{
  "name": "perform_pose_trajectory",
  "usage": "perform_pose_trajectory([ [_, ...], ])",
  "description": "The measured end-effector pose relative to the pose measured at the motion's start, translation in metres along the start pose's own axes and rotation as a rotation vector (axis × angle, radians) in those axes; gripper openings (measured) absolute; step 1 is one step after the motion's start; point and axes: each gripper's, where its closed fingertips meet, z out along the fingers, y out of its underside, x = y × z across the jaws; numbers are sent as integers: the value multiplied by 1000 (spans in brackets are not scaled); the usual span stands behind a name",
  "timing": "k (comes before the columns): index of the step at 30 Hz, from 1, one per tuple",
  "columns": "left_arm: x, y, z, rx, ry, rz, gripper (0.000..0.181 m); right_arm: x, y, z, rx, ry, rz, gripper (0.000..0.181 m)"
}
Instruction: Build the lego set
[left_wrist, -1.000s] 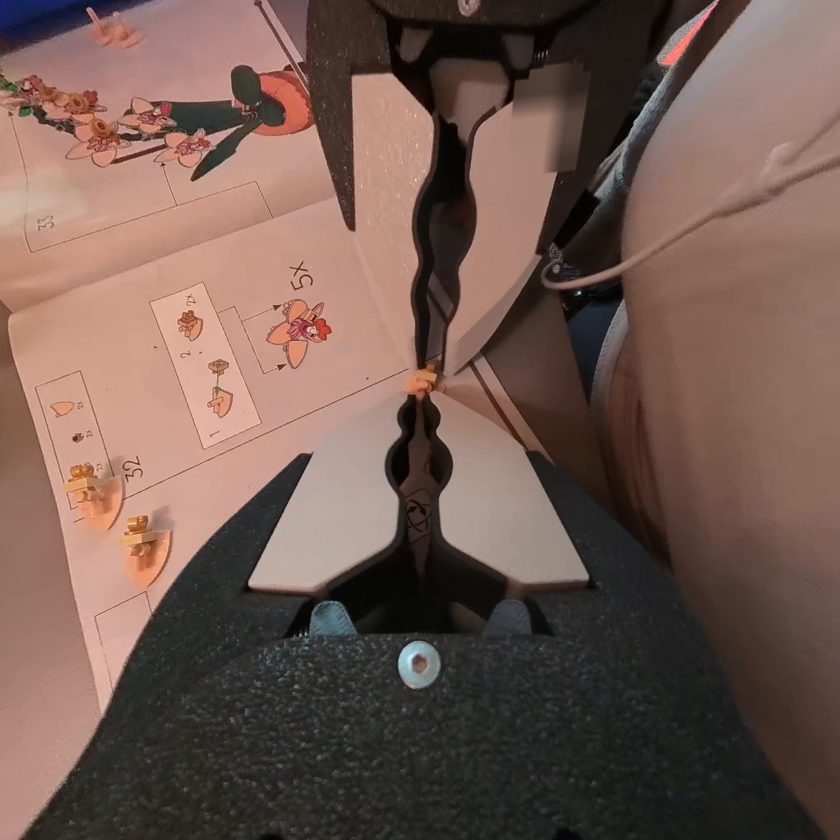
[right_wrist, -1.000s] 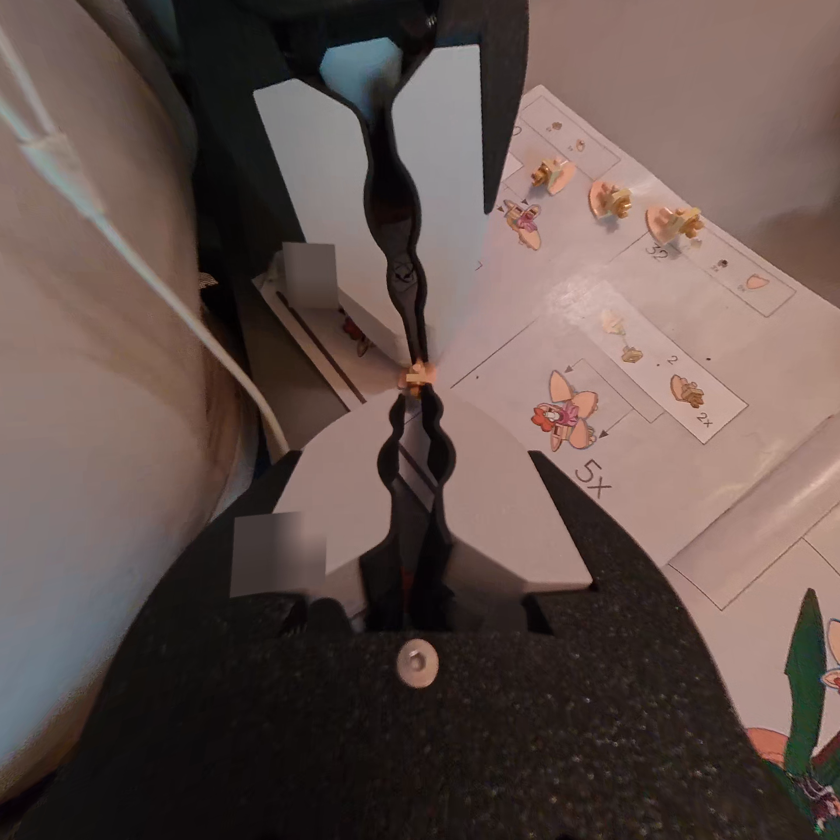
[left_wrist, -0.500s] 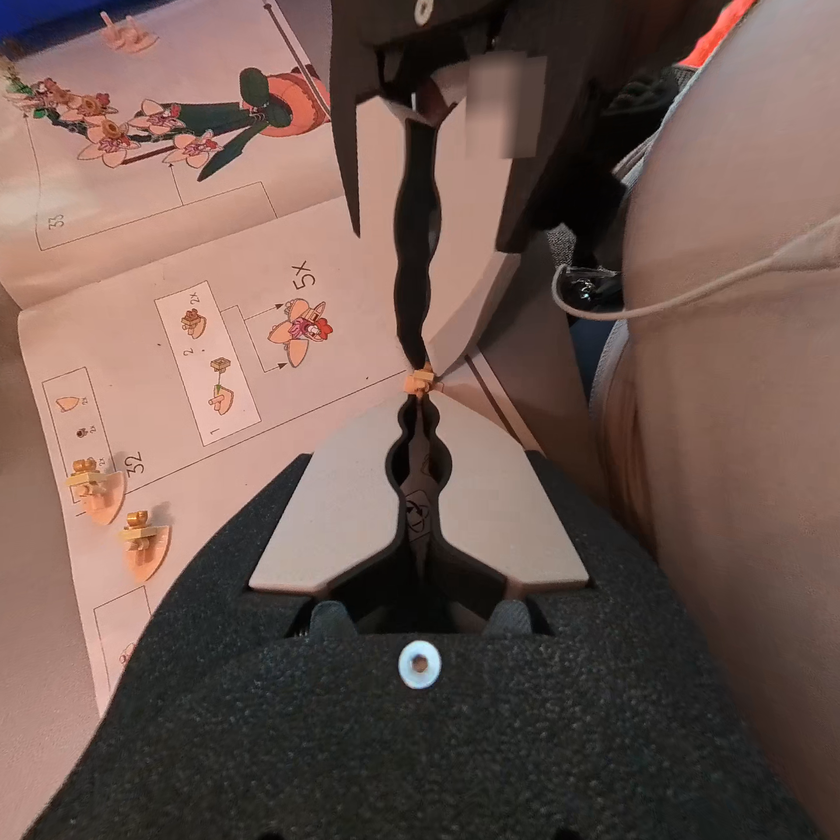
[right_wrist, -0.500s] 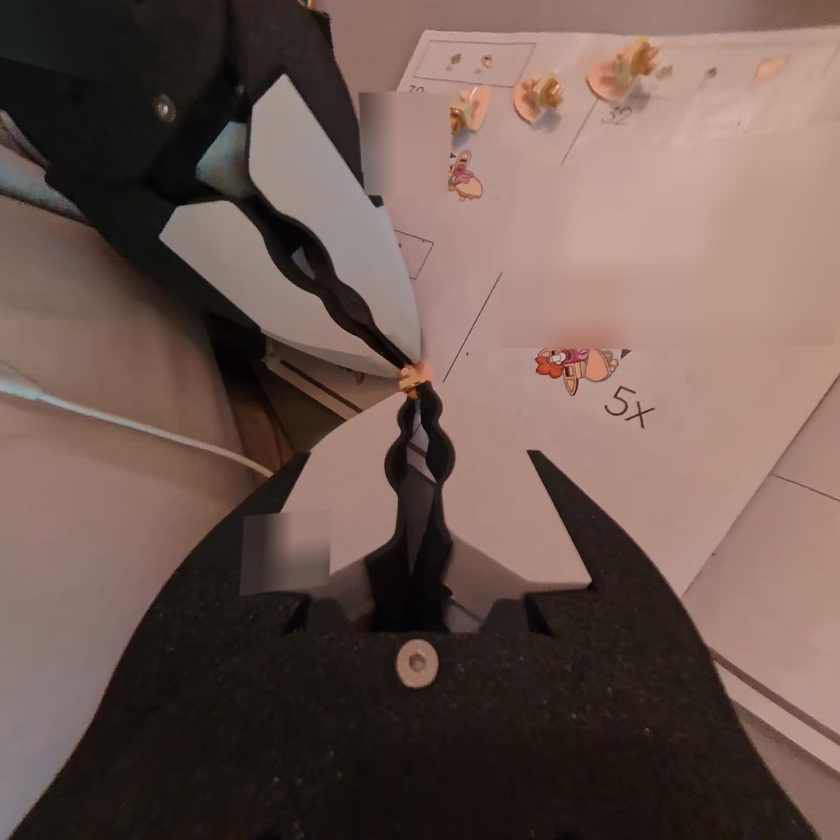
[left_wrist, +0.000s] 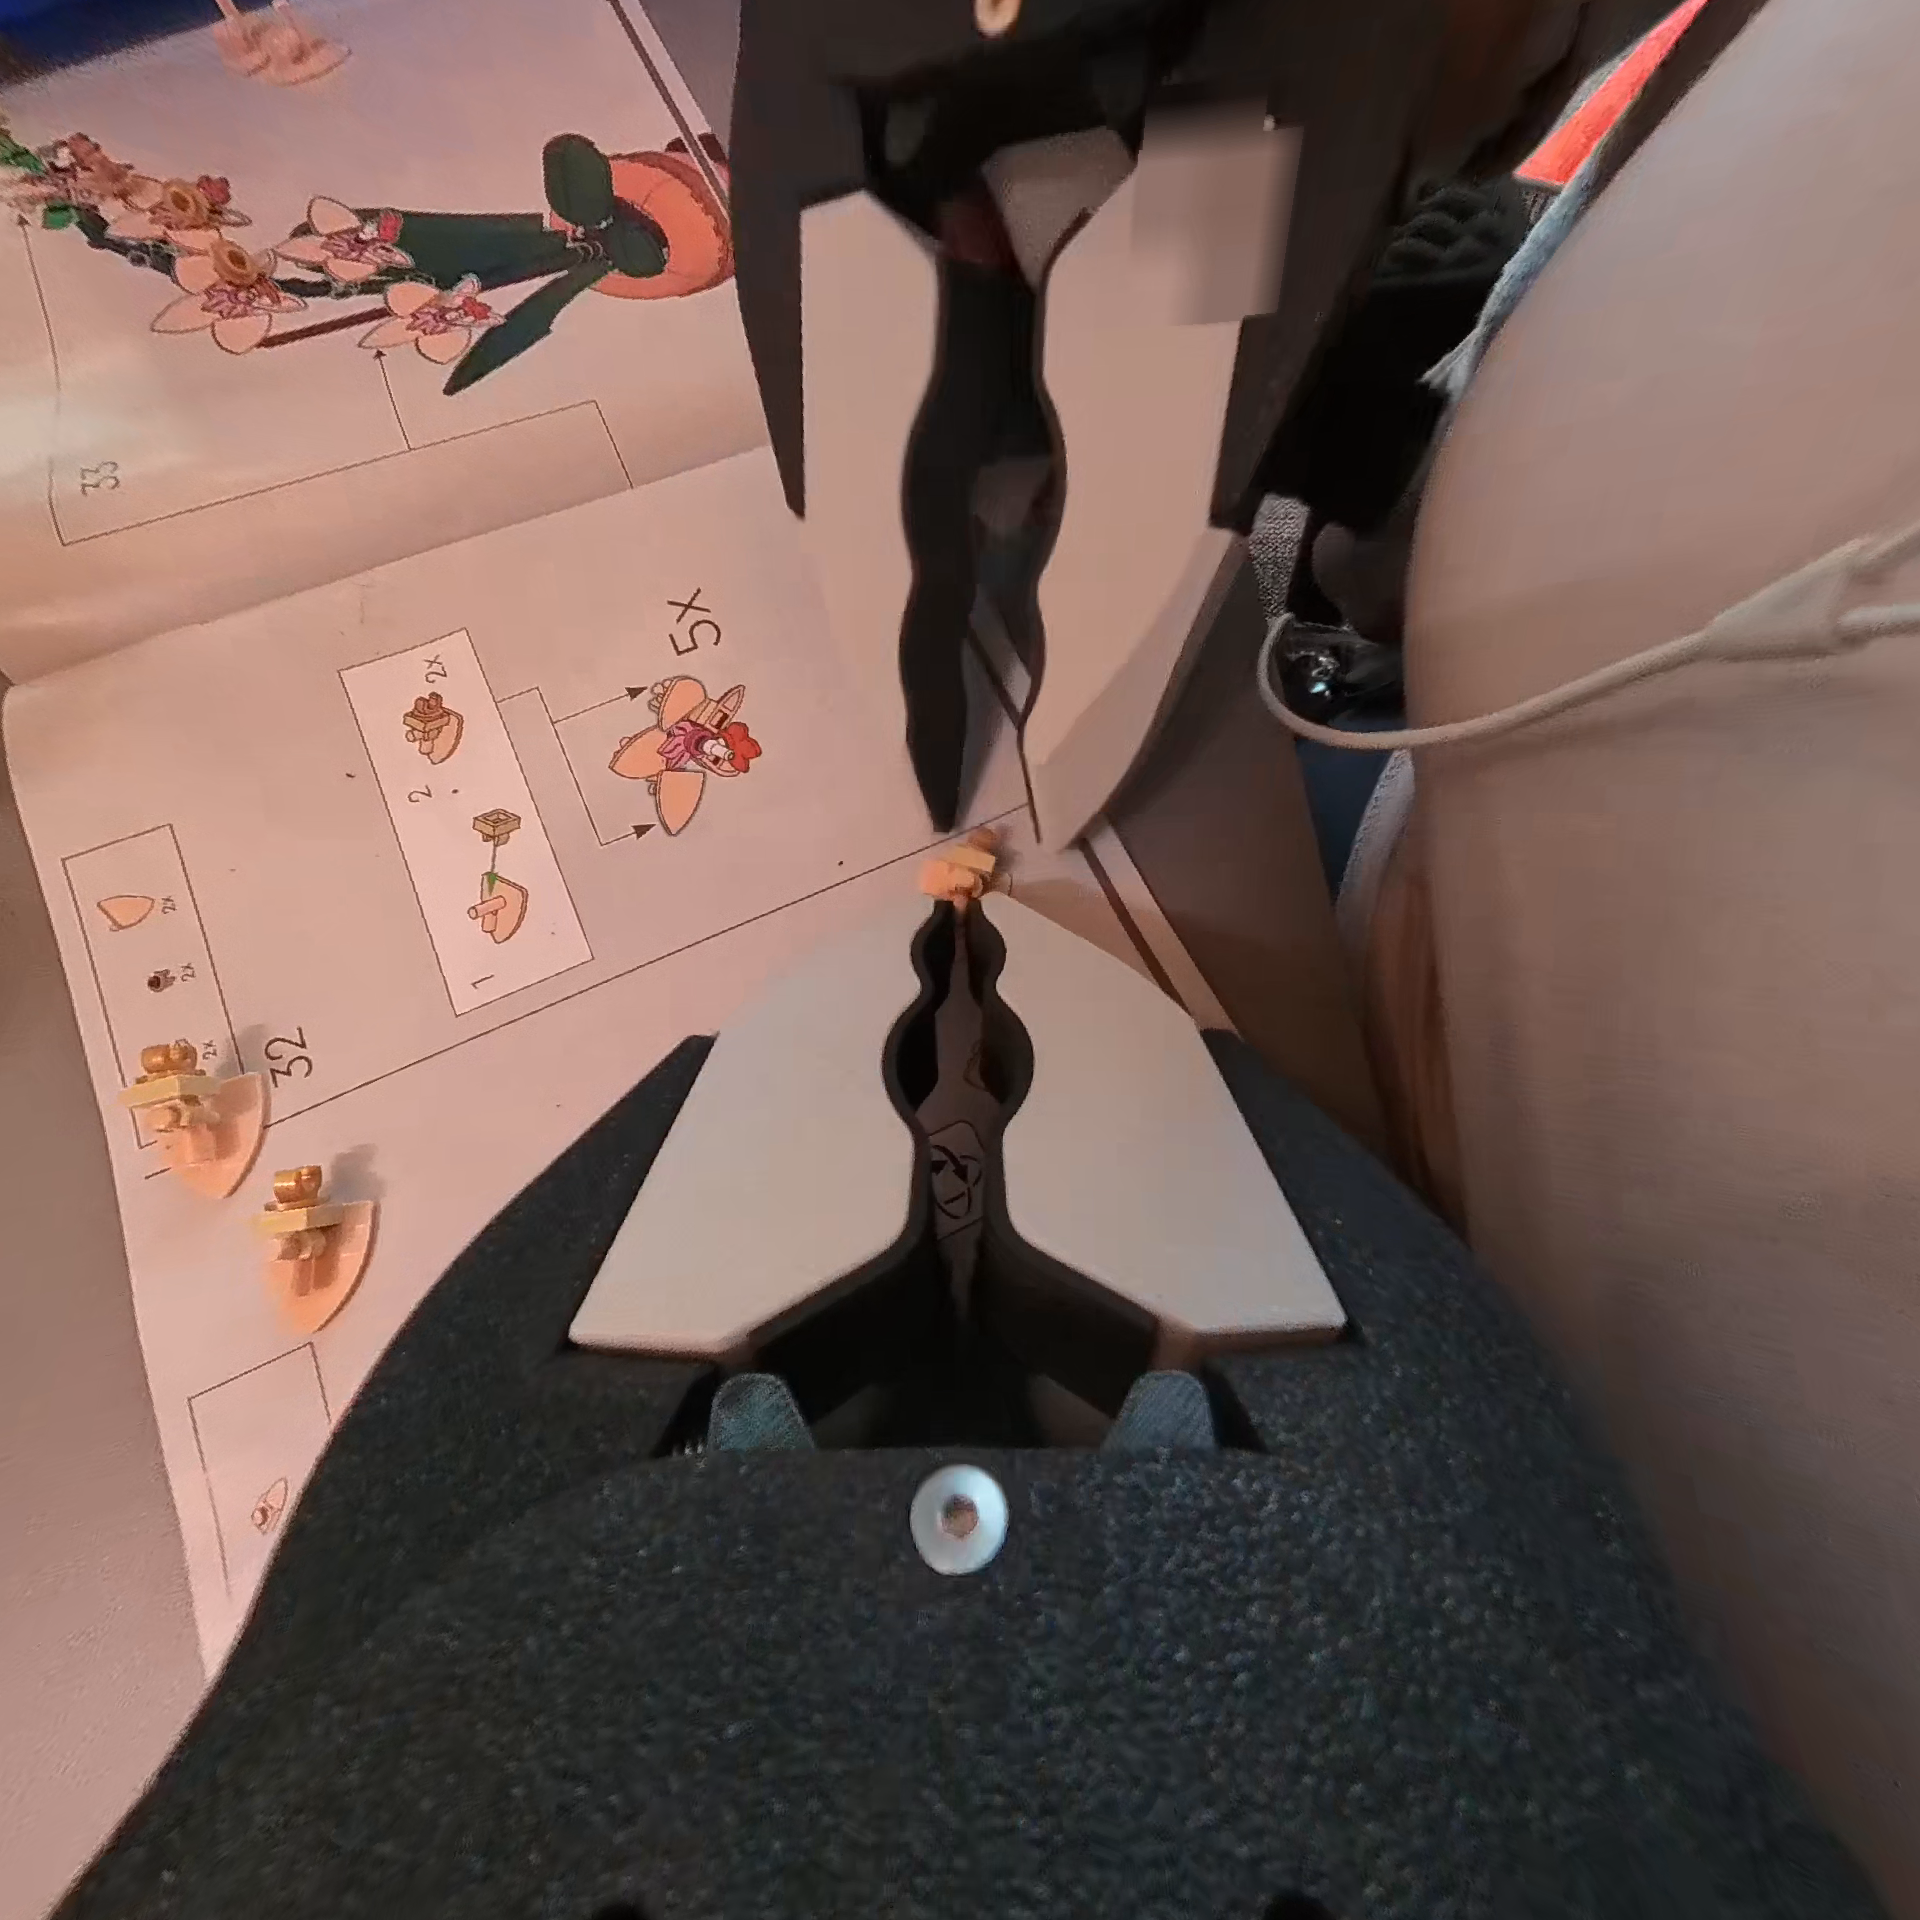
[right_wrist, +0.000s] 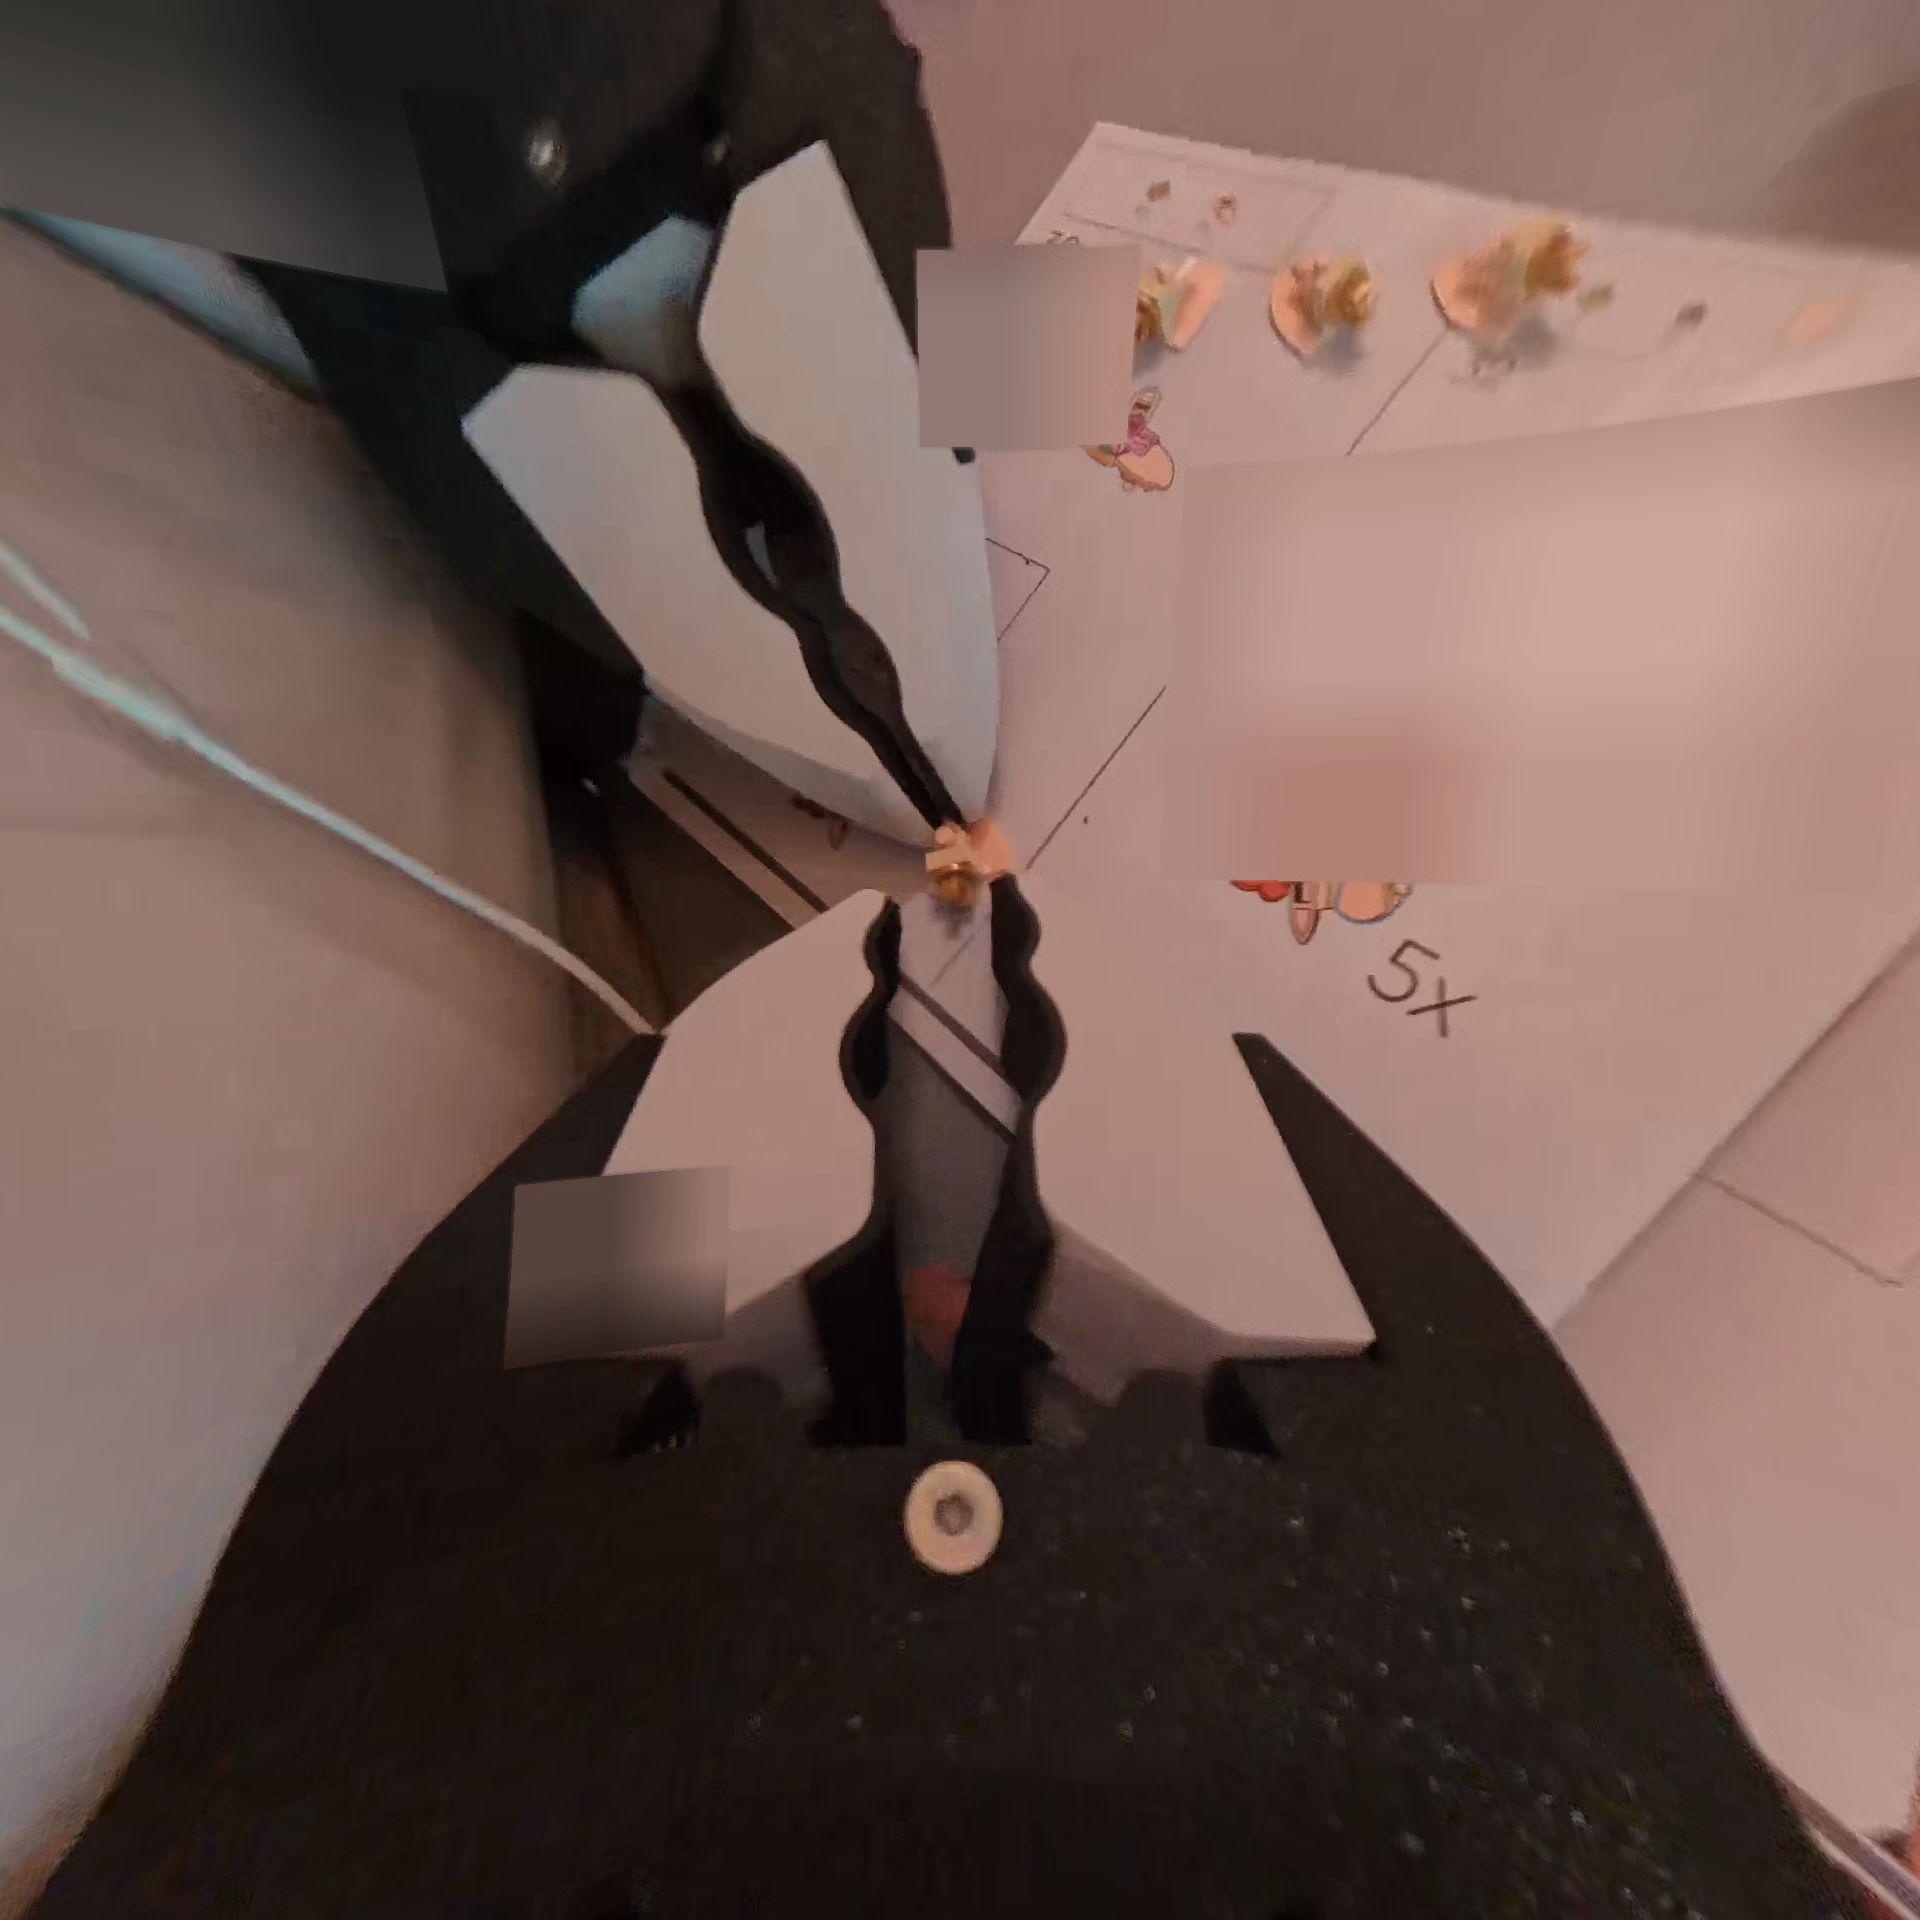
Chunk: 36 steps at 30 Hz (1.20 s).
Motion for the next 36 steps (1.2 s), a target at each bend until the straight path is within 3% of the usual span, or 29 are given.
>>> perform_pose_trajectory([
  [3,0,0,0,0,-3,5,2,4,4,-2,-17,85,-196,4],
  [13,0,0,0,0,-8,8,2,6,-2,2,-68,235,-451,2],
  [23,1,-2,2,1,-32,39,3,1,0,4,-127,0,156,2],
  [31,1,-2,2,1,-39,48,3,-1,0,4,-128,-72,429,2],
  [33,1,-2,2,1,-45,55,3,-1,0,4,-129,-89,450,2],
  [36,2,-2,2,1,-36,45,3,0,1,4,-157,-41,306,3],
])
